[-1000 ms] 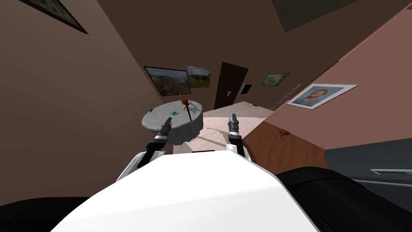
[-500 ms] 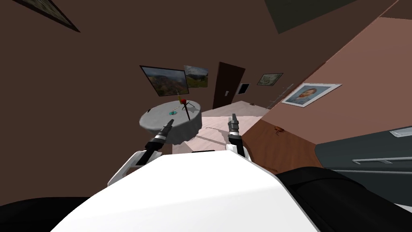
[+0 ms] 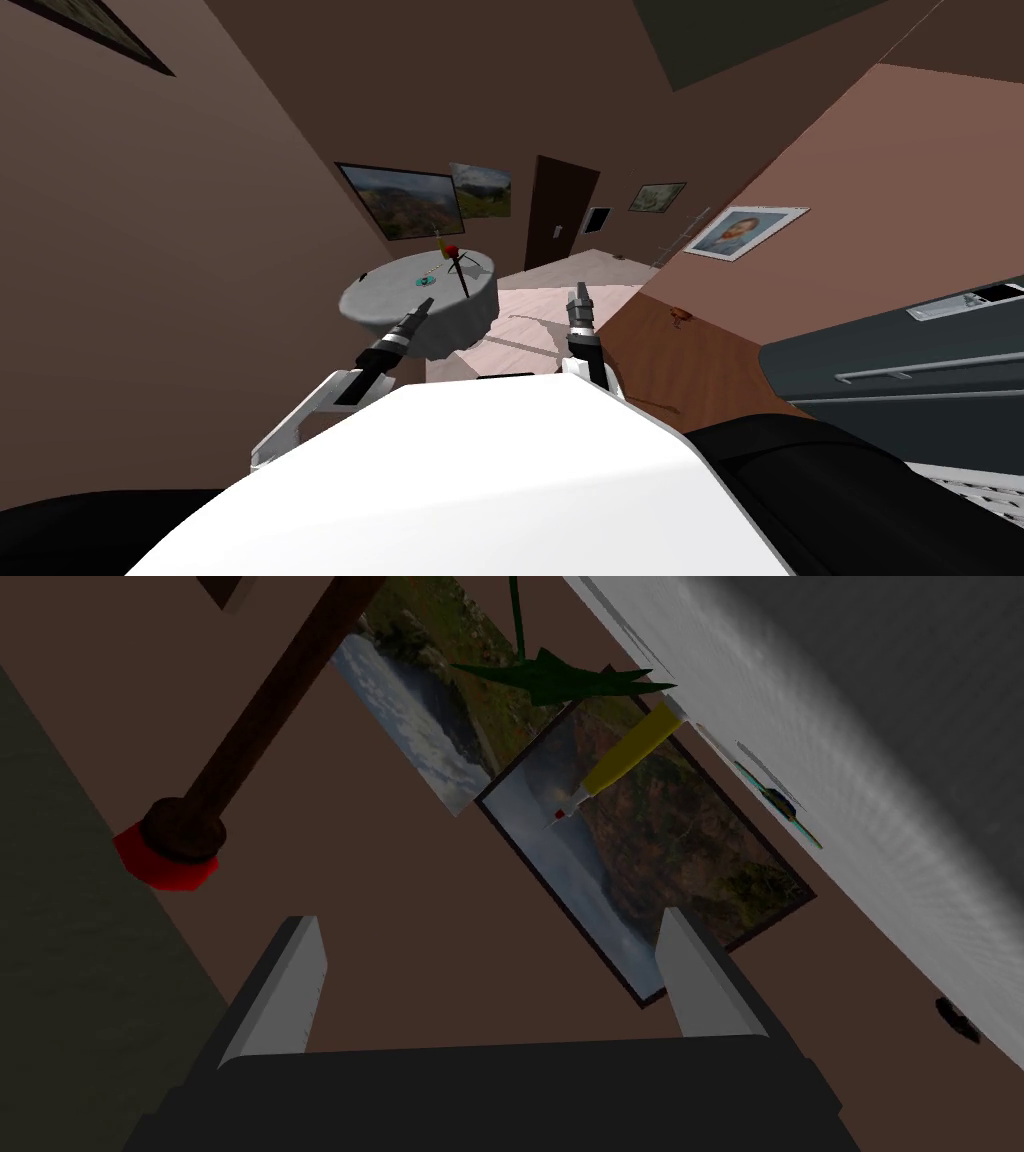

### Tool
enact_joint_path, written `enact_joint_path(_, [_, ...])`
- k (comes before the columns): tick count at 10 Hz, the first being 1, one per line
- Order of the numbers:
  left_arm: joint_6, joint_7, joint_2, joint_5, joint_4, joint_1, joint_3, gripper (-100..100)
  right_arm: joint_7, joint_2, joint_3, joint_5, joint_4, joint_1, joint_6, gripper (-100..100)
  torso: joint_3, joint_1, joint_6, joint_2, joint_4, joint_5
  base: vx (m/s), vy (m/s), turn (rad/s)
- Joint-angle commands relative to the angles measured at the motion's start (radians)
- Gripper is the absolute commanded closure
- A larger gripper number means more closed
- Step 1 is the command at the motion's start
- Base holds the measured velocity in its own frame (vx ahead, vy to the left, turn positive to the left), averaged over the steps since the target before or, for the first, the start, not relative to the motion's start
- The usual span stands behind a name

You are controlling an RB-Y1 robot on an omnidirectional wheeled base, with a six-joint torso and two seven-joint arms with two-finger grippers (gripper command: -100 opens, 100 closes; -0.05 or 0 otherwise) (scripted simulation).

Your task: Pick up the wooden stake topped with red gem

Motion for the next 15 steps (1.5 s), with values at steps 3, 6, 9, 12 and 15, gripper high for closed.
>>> enact_joint_path(3, [0.034,-0.007,0.074,-0.040,0.014,-0.016,-0.001,-100,0.000,0.000,0.000,0.000,0.000,0.000,0.000,0,0.000,-0.001,0.000,-0.001,0.000,0.000,-0.014,-0.010,-0.076])
enact_joint_path(6, [0.056,-0.020,0.137,-0.071,0.026,-0.033,0.001,-100,0.000,0.000,0.000,0.000,0.000,0.000,0.000,0,-0.001,-0.001,0.000,-0.001,0.000,0.000,-0.004,-0.014,-0.076])
enact_joint_path(9, [0.075,-0.045,0.198,-0.097,0.040,-0.058,0.006,-100,0.000,0.000,0.000,0.000,0.000,0.000,0.000,0,-0.001,-0.001,0.000,-0.002,-0.001,0.000,0.010,-0.023,-0.078])
enact_joint_path(12, [0.089,-0.084,0.260,-0.119,0.053,-0.092,0.011,-100,0.000,0.000,0.000,0.000,0.000,0.000,0.000,0,-0.002,-0.003,0.000,-0.003,-0.001,-0.001,0.014,-0.037,-0.079])
enact_joint_path(15, [0.098,-0.129,0.323,-0.135,0.066,-0.129,0.018,-100,0.000,0.000,0.000,0.000,0.000,0.000,0.000,0,-0.002,-0.003,0.000,-0.004,-0.001,-0.001,0.031,-0.046,-0.070])
